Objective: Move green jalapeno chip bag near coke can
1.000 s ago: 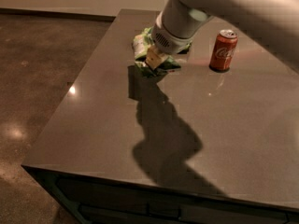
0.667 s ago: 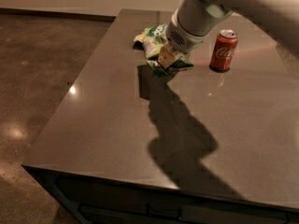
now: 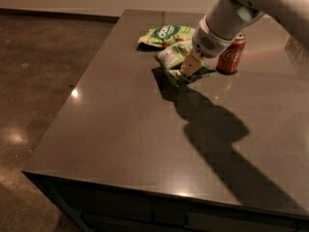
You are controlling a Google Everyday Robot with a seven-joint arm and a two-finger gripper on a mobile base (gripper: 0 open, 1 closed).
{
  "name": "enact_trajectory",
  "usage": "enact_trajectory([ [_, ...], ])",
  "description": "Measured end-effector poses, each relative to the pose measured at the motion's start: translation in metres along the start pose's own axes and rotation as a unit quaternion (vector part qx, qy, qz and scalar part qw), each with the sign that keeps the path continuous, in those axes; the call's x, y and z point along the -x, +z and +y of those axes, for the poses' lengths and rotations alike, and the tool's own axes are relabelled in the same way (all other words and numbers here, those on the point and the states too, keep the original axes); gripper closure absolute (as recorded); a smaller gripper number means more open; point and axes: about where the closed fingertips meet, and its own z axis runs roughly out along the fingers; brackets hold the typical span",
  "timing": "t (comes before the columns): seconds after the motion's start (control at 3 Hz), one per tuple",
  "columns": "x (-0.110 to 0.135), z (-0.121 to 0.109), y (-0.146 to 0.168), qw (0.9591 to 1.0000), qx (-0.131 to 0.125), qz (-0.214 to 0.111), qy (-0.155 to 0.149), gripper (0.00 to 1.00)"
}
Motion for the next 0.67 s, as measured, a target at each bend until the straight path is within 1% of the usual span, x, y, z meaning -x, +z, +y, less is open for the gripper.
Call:
enact_trajectory([
  [0.33, -0.019, -0.006, 0.004, 0.9981, 0.039, -0.008, -0.048, 1.00],
  [0.67, -0.035, -0.007, 0.005, 0.9934, 0.071, -0.013, -0.089, 1.00],
])
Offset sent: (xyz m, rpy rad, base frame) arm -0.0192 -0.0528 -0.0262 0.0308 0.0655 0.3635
